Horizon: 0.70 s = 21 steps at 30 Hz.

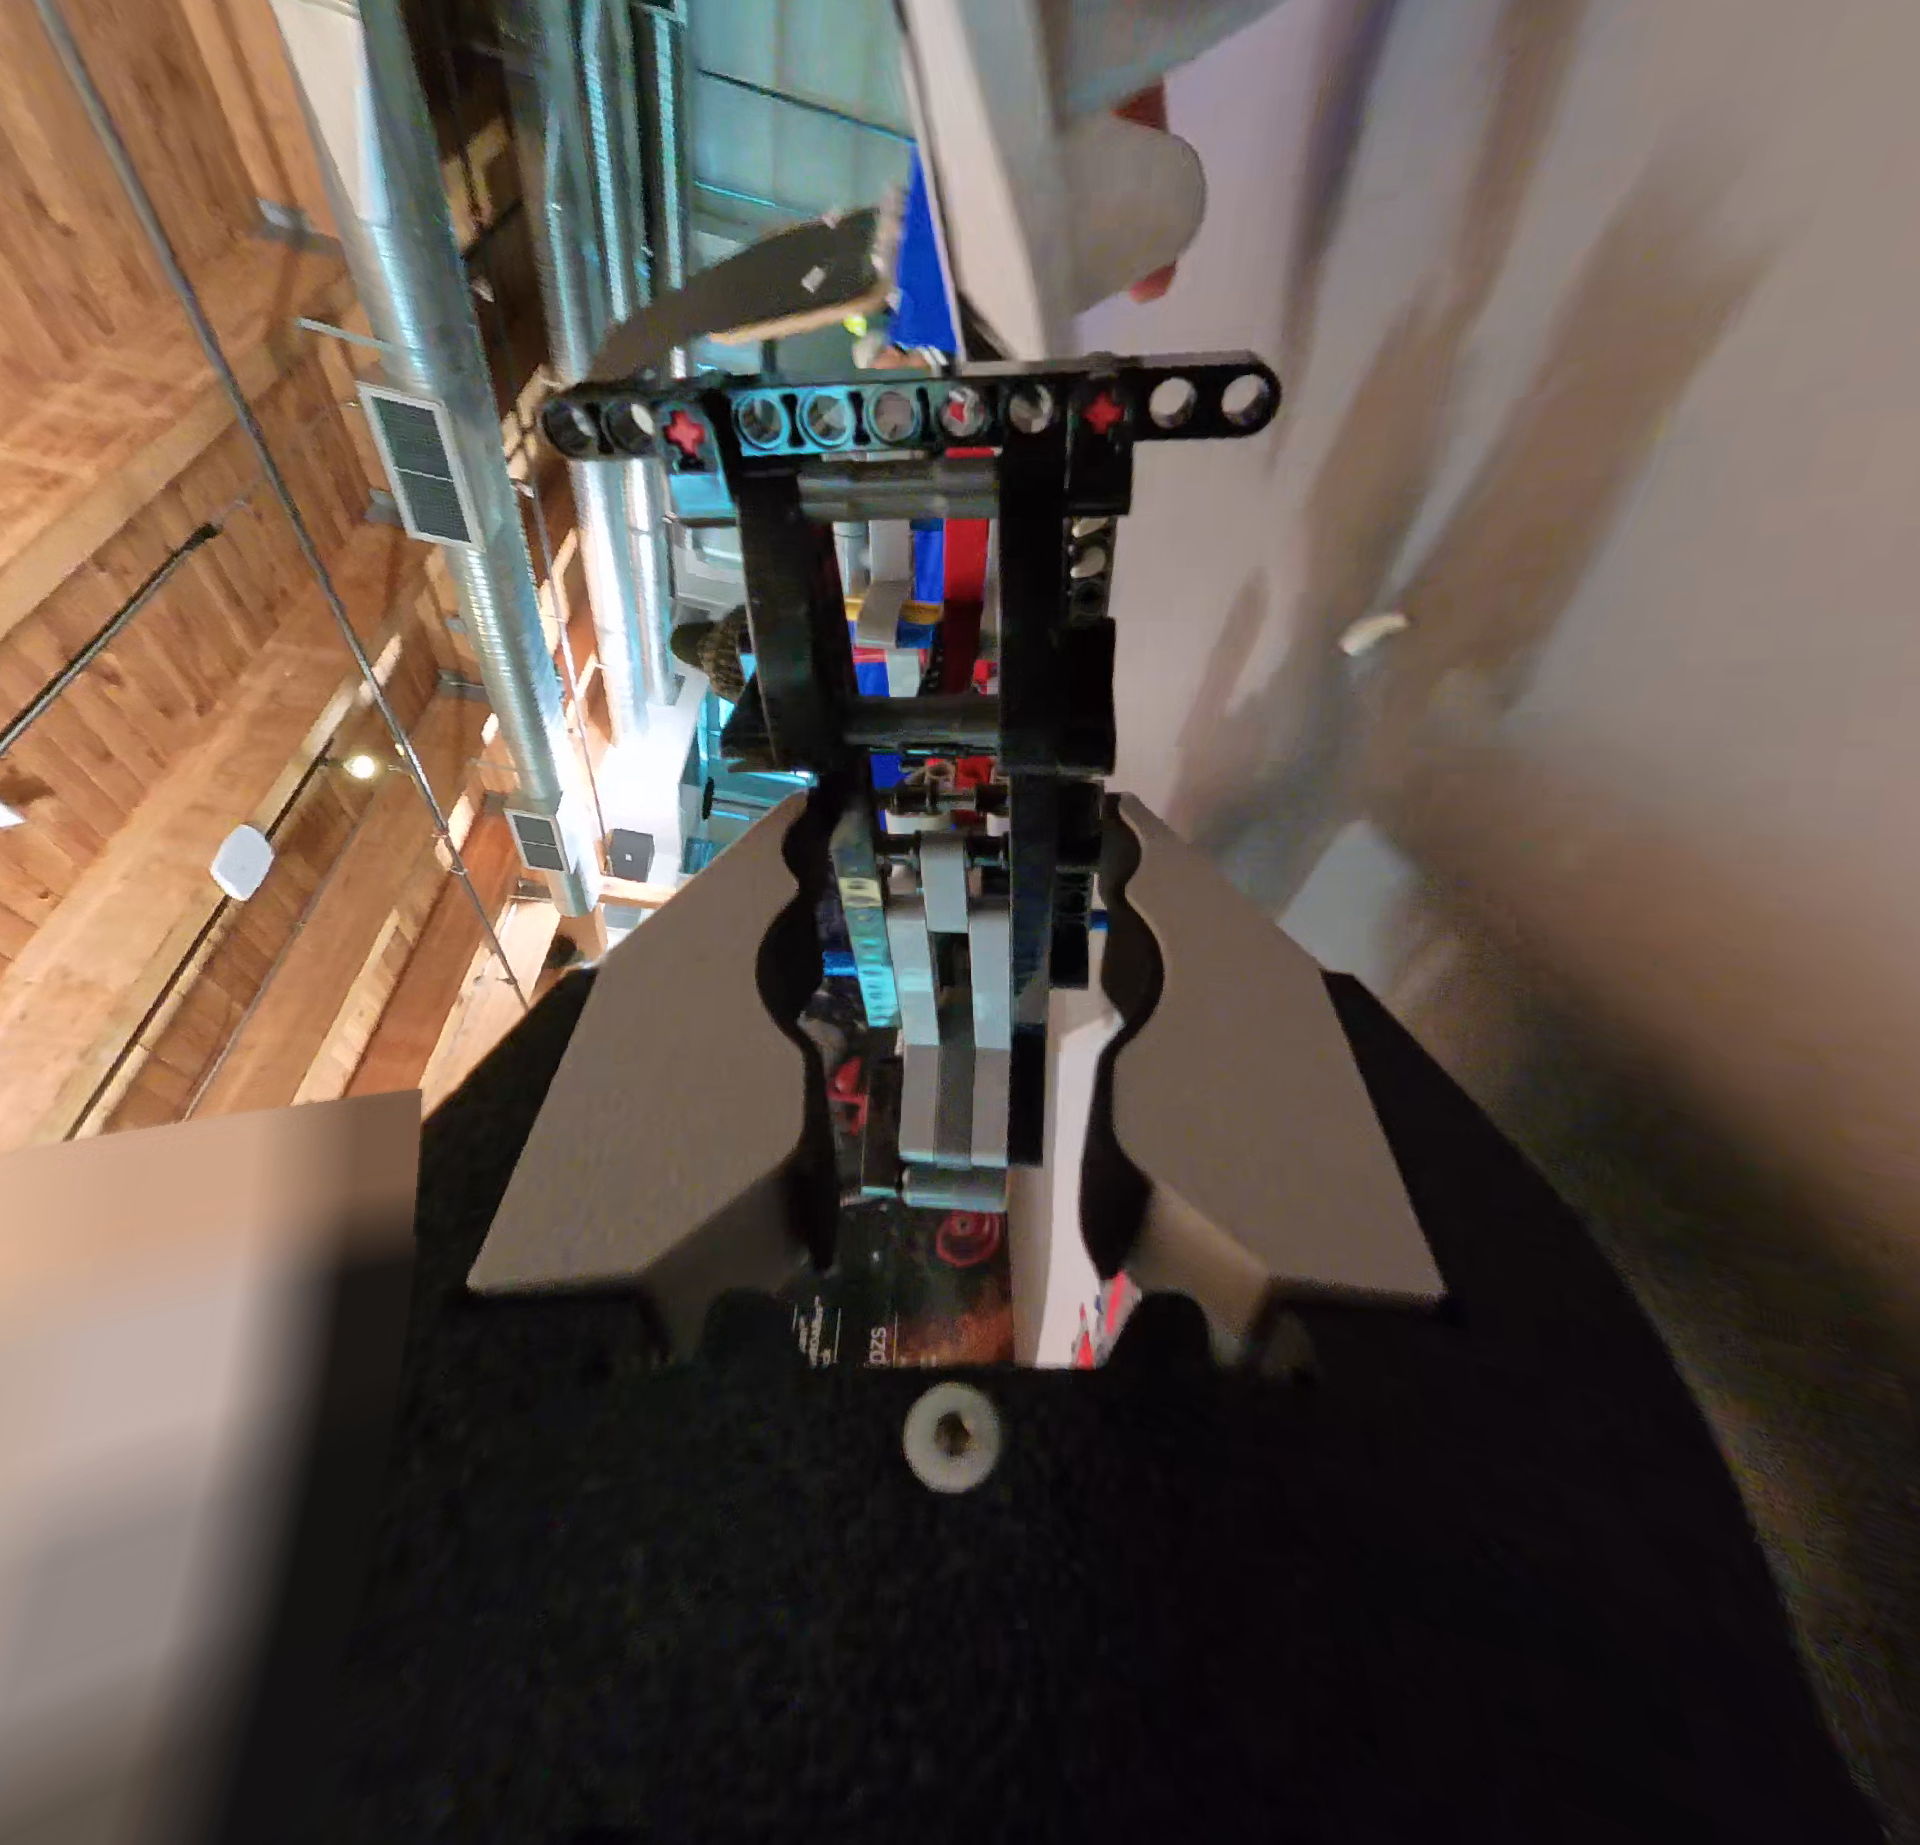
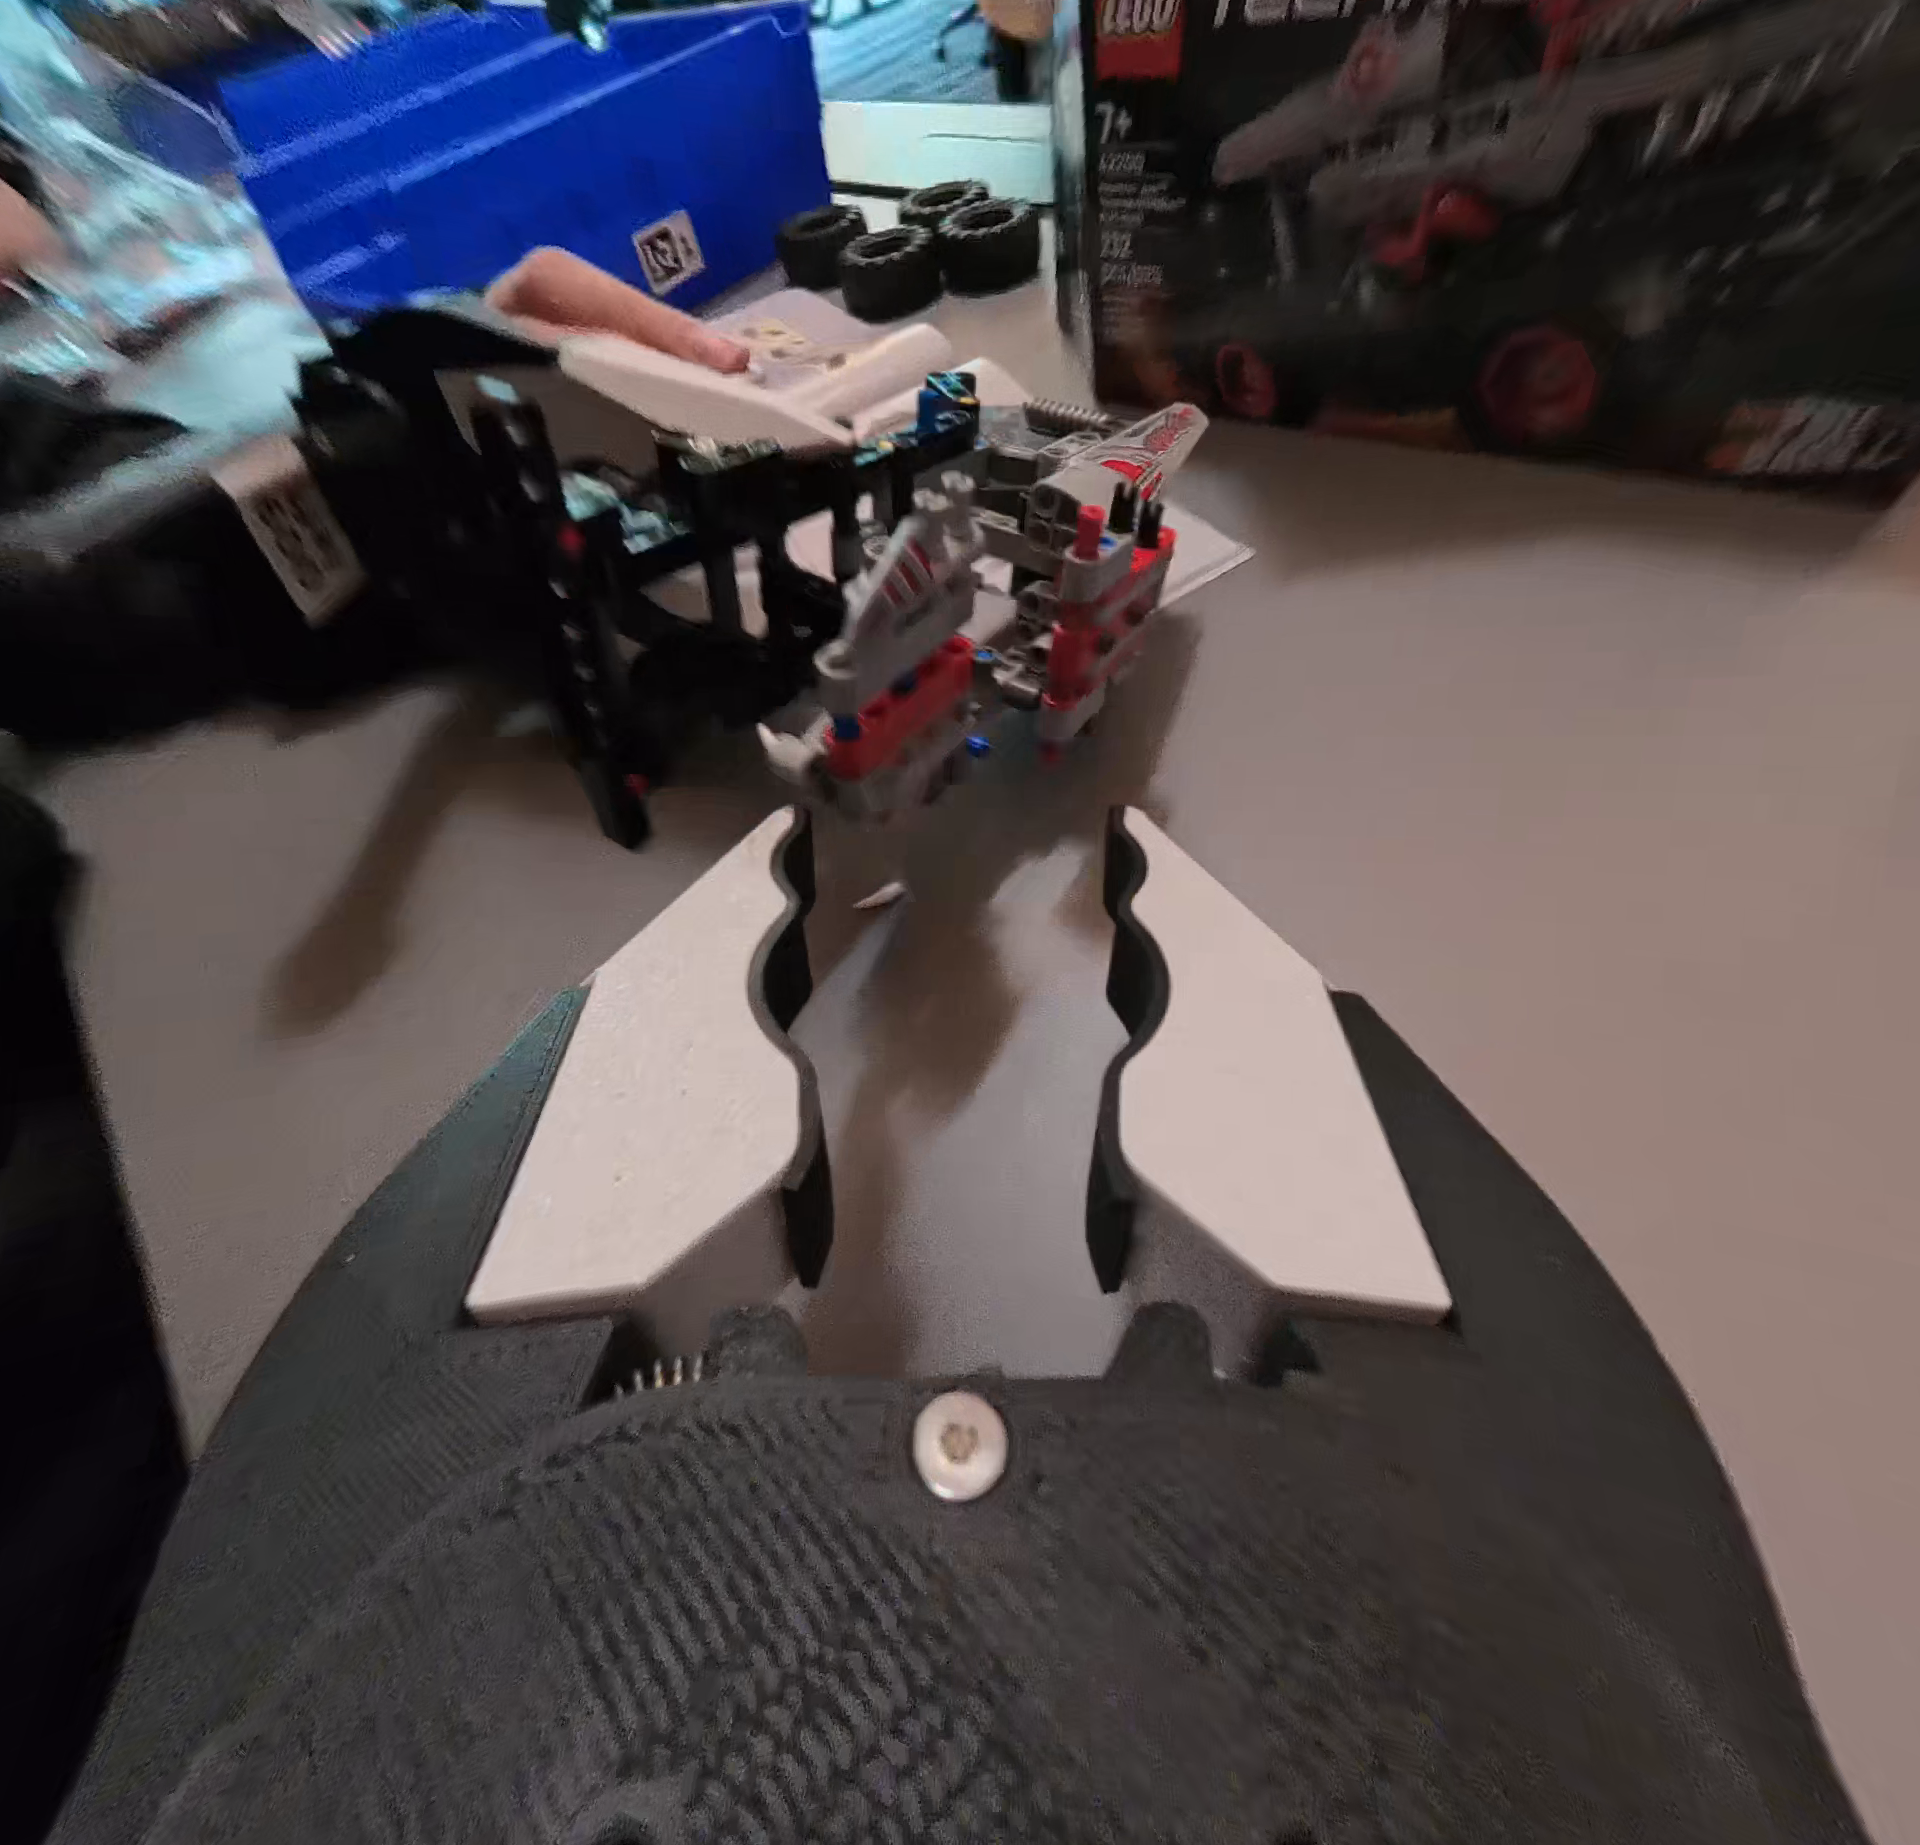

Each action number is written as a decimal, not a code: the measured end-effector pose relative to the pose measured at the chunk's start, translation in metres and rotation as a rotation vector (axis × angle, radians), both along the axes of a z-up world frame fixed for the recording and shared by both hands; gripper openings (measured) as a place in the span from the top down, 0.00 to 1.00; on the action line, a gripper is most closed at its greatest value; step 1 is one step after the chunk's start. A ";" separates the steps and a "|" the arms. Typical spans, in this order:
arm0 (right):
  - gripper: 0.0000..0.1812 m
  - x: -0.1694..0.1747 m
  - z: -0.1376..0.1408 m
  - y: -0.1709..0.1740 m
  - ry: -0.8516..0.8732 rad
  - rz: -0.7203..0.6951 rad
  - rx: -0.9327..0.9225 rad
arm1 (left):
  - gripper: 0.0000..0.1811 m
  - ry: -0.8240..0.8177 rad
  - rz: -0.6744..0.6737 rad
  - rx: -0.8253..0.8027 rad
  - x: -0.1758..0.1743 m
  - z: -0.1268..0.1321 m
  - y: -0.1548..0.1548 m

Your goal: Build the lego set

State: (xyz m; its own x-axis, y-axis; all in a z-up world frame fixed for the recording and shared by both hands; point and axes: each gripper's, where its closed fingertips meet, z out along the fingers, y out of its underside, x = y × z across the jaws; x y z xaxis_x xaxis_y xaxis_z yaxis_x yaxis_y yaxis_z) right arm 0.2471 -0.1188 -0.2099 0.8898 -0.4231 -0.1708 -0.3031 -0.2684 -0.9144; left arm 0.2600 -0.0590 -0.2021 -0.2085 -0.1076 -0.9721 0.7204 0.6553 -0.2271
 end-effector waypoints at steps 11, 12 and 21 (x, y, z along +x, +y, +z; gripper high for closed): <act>0.66 -0.036 0.076 0.027 -0.515 0.051 -0.090 | 0.73 0.419 -0.083 -0.551 -0.037 0.067 0.019; 0.67 -0.041 0.081 0.036 -0.538 0.062 -0.071 | 0.73 0.478 -0.092 -0.623 -0.044 0.071 0.023; 0.80 -0.064 0.065 0.089 -0.155 0.140 0.198 | 0.74 0.429 0.108 -0.716 -0.097 0.059 0.062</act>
